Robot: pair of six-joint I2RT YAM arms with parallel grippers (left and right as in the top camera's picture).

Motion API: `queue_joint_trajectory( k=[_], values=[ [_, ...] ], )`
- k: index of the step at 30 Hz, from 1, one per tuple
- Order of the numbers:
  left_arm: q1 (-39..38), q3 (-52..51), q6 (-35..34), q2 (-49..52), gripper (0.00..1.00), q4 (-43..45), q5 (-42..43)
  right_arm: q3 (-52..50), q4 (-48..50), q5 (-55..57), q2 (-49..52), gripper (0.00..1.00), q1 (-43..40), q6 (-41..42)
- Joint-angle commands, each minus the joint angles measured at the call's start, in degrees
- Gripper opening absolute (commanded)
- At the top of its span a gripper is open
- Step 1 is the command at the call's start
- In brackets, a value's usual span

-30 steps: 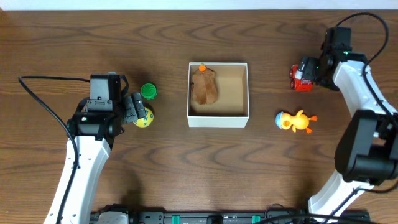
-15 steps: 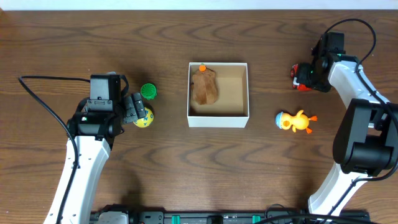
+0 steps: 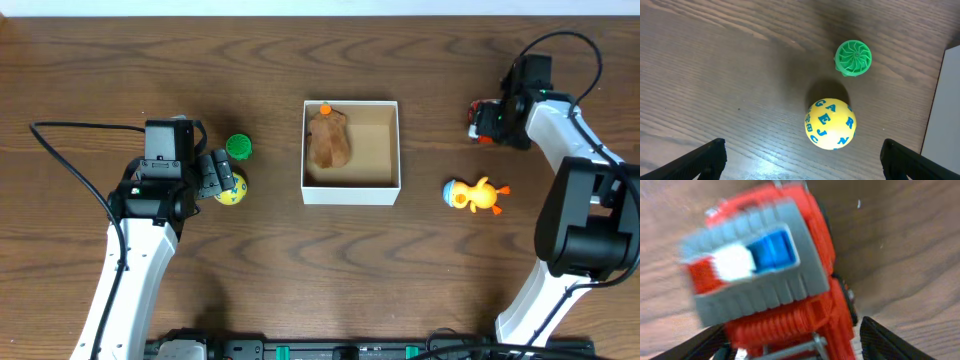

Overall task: Pack container
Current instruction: 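Move the right gripper to the red fire truck and grasp it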

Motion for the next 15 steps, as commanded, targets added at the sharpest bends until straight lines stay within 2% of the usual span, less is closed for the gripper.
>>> queue_joint_trajectory(
  k=[1, 11, 15],
  values=[
    [0.28, 1.07, 1.18, 0.22, 0.98, -0.17, -0.70, -0.81, -0.46, 3.41, 1.18, 0.81, -0.13, 0.04],
    [0.28, 1.07, 1.16, 0.22, 0.98, -0.17, -0.70, -0.83, 2.05, 4.42, 1.20, 0.80, -0.17, 0.02],
    [0.28, 1.07, 1.16, 0.22, 0.98, -0.15, -0.70, -0.81, 3.80, 3.98, 1.20, 0.86, -0.09, -3.30]
  ],
)
